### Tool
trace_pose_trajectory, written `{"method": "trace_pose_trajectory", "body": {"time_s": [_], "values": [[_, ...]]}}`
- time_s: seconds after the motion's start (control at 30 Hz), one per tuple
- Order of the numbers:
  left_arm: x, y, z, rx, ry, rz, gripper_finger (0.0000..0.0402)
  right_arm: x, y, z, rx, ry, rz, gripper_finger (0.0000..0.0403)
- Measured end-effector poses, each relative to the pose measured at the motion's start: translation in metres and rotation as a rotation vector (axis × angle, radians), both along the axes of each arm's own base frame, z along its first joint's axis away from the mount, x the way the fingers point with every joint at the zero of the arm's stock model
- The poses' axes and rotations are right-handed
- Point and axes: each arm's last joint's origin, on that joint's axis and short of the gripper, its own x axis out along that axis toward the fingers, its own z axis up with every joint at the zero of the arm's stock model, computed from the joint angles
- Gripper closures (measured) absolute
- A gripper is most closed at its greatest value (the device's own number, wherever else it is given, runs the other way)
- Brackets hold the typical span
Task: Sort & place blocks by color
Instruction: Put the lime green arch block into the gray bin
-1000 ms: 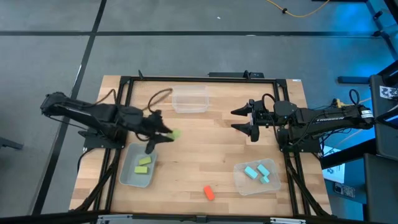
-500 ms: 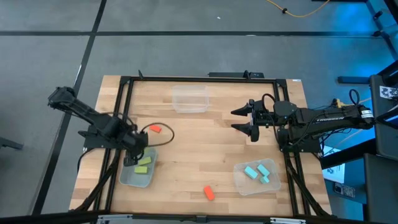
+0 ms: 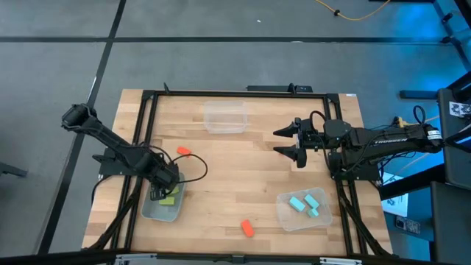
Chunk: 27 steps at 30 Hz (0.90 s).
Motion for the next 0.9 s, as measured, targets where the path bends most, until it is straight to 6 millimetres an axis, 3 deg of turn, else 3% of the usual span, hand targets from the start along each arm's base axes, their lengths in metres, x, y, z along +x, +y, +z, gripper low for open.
{"method": "trace_pose_trajectory", "body": {"time_s": [0.43,0.63,0.9], "values": [[0.010,-0.005,-0.014,0.043,0.034,0.002,0.0281,0.000,0.000,0.000,0.000,0.000,0.000,0.0059],[0.010,-0.005,-0.014,0.042,0.035,0.001,0.0243,0.000,0.000,0.000,0.000,0.000,0.000,0.0059],[0.009,-0.005,-0.014,0.019,0.046,0.001,0.0237,0.000,0.000,0.000,0.000,0.000,0.000,0.0059]]}}
